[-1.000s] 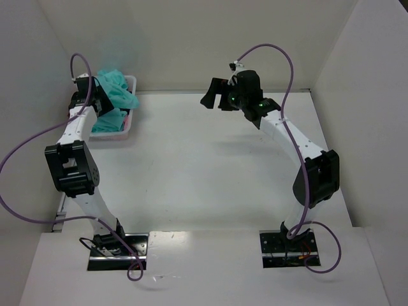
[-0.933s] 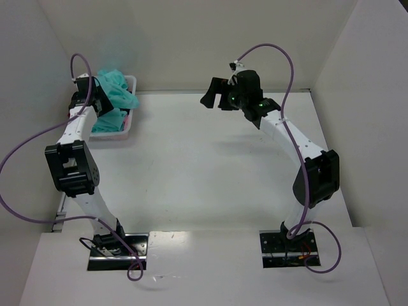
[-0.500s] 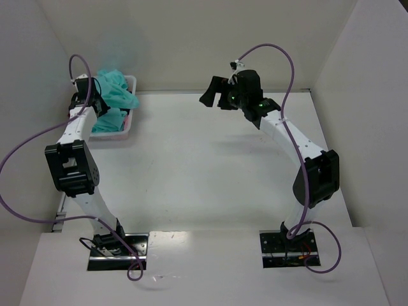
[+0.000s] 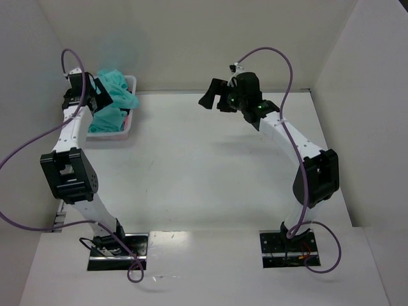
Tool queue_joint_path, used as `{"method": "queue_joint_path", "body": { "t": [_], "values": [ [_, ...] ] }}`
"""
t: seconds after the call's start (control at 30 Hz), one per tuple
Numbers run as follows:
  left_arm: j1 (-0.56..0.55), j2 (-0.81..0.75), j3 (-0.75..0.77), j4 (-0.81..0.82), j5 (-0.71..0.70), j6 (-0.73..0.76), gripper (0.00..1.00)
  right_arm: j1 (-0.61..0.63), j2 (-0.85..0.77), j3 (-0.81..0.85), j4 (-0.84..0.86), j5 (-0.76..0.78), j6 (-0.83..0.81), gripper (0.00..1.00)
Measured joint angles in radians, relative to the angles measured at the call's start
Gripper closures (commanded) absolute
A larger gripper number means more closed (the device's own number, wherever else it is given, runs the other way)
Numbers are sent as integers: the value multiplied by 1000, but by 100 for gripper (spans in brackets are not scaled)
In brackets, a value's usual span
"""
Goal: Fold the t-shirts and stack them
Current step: Grab crumpled tshirt from bin with the left arm
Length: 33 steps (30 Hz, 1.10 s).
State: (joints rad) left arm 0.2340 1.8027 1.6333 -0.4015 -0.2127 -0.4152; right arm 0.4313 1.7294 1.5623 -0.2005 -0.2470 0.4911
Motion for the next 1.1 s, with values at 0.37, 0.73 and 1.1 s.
{"method": "queue_joint_path", "body": {
  "t": [0.37, 0.73, 1.1],
  "values": [
    [27, -56, -182, 14, 3, -25, 17, 0, 0, -32, 8, -2, 1, 0],
    [39, -30, -180, 84, 89, -69, 77, 0, -1, -32, 7, 0, -6, 0],
    [39, 14, -141, 75, 138, -86, 100, 0, -5, -34, 7, 5, -10, 0]
  ]
}}
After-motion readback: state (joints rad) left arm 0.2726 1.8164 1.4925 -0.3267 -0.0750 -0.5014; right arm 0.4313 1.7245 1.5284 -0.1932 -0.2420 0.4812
